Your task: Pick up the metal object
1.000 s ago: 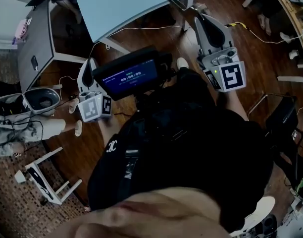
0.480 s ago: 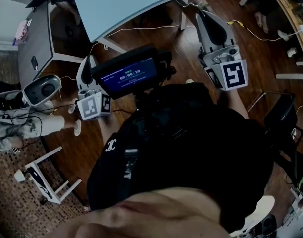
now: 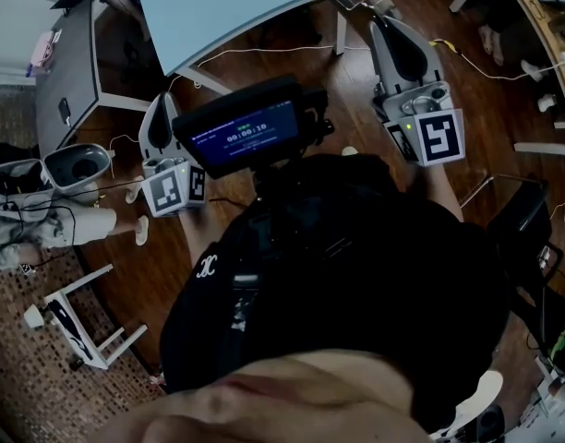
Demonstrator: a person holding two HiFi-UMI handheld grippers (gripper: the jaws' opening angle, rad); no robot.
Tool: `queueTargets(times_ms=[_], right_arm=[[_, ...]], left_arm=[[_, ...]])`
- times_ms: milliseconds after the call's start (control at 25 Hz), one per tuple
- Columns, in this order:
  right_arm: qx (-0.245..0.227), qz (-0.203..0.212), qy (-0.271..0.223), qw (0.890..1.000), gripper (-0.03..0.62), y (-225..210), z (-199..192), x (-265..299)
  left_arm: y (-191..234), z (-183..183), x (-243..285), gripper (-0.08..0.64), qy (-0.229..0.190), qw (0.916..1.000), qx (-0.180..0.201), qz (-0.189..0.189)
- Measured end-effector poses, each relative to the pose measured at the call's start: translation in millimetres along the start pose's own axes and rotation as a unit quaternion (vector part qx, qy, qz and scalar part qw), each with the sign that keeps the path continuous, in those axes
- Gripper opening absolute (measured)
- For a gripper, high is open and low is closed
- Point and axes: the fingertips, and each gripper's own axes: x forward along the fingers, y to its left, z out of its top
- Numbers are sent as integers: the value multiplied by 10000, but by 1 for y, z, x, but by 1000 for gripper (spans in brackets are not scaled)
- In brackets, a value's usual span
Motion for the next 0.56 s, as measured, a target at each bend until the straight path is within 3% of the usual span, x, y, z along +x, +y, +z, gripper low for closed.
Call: queueTargets(times_ms=[320, 560], right_arm=[[-19, 8, -6, 10000, 11, -1, -1, 0], [-38, 46, 4, 10000, 11, 0, 0, 1]], left_arm=[[14, 6, 0, 14, -270, 9972, 672, 199], [18, 11, -2, 14, -364, 9964, 739, 219]])
